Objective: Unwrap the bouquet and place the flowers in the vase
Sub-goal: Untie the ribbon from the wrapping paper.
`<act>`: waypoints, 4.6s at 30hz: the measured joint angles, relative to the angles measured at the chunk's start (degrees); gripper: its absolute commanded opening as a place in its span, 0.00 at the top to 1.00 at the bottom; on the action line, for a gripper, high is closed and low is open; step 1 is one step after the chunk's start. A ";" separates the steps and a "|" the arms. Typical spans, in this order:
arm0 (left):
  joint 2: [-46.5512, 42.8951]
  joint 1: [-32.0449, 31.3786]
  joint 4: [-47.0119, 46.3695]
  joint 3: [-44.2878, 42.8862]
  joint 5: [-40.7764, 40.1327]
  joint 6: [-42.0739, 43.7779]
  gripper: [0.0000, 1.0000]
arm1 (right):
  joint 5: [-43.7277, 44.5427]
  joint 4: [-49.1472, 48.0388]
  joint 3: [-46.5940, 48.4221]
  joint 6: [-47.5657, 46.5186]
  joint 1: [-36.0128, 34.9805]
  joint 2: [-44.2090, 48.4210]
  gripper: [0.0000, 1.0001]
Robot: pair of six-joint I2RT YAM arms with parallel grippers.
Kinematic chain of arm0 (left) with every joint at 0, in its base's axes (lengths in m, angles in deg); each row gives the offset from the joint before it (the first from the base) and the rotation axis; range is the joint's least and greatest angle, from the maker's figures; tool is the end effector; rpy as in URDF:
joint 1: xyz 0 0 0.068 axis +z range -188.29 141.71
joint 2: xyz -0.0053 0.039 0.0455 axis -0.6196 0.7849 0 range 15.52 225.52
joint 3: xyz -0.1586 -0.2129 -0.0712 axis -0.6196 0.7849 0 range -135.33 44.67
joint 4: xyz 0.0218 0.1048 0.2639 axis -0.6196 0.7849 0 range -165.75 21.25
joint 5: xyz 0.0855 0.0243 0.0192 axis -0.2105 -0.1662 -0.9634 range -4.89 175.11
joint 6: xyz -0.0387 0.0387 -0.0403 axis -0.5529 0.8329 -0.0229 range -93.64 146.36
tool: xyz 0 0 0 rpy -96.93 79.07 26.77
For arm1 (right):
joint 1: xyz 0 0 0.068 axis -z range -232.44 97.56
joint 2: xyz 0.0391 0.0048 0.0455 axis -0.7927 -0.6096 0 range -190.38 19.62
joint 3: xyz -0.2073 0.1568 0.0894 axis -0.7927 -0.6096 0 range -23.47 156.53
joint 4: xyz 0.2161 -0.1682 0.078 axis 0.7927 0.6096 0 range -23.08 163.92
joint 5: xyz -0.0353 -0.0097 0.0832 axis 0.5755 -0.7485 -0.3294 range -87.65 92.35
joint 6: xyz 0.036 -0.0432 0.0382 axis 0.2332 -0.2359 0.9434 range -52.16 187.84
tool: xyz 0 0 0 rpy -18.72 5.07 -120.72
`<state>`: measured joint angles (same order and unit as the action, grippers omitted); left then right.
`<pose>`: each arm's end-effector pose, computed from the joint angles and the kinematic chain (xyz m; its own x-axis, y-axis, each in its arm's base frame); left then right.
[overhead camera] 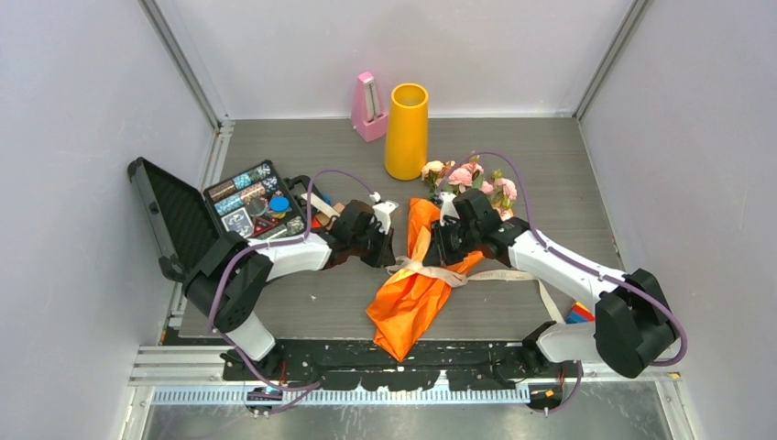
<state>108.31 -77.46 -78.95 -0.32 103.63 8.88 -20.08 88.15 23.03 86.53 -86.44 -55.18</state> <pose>0.2589 -0.2334 0.1315 -0.7517 0.2452 -0.6122 0.5751 0.6981 -0.4266 0.2346 0.1834 0.2006 -0.8289 -0.2019 -0.5217 -0.4820 0.7310 0.4829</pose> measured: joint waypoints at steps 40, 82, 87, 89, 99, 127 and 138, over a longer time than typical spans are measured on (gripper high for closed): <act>-13.27 1.01 -1.25 13.33 -11.52 -17.18 1.00 | 35.89 12.28 -11.02 17.35 0.04 31.41 0.53; -14.01 1.07 -1.29 12.22 -9.49 -17.99 1.00 | 15.39 -6.29 -4.39 4.42 -17.40 -2.25 1.00; -13.55 1.66 -1.64 12.24 -10.10 -19.78 1.00 | 22.40 -3.41 -4.79 7.98 -17.55 6.10 1.00; -13.14 1.92 -1.92 12.31 -10.38 -20.57 1.00 | 25.09 -2.45 -5.75 9.75 -17.55 11.47 1.00; -12.72 2.89 -3.52 14.38 -11.02 -22.73 1.00 | 48.11 13.73 -13.53 24.02 -17.55 39.63 1.00; -14.97 -15.21 6.34 -4.24 -10.67 4.98 0.37 | 83.97 37.64 -17.62 49.18 -17.53 72.54 1.00; -5.16 -21.46 8.11 -10.45 -11.76 14.43 0.37 | 84.08 37.75 -17.62 49.18 -17.53 72.57 1.00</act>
<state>103.15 -98.93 -70.85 -10.77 91.88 23.31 64.00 125.90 5.41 135.71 -103.97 17.38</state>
